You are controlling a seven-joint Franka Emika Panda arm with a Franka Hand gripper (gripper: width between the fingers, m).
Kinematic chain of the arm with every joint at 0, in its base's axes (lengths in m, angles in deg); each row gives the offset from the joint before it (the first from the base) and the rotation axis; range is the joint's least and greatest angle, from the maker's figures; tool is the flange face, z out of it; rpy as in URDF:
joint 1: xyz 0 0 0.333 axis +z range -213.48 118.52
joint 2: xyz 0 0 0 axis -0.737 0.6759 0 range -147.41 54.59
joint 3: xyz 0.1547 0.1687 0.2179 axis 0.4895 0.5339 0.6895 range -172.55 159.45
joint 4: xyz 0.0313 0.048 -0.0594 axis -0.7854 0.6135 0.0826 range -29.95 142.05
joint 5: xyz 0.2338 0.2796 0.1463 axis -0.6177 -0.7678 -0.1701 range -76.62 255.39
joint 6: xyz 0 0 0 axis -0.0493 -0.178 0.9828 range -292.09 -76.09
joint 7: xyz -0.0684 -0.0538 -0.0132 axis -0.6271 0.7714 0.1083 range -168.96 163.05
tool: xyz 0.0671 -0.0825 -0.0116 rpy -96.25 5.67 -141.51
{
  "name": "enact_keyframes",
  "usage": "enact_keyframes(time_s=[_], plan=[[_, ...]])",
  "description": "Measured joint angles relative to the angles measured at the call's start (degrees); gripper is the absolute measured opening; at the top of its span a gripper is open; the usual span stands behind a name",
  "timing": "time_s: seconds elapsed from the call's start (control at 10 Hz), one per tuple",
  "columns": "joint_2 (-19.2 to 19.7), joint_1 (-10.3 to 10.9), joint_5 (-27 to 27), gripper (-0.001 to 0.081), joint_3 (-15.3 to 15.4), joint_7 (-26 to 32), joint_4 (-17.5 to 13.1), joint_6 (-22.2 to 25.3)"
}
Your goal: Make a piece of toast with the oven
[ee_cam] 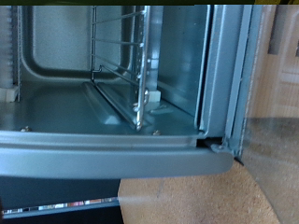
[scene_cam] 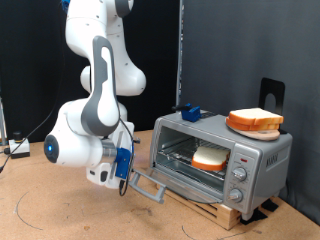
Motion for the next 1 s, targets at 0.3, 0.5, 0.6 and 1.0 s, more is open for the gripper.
enact_keyframes(time_s=[0.3,0.5,0.6,1.0], plan=[[-4.52,0.22,0.09,0.0807,0.62,0.03,2.37,0.40],[-7.20,0.24,0.50,0.0807,0.89,2.23,3.41,3.96],[-8.47,0.31,0.66,0.0807,1.43,4.16,3.92,5.85],[-16.16,1.61,-1.31,0.0807,3.82,7.31,7.76,7.32]])
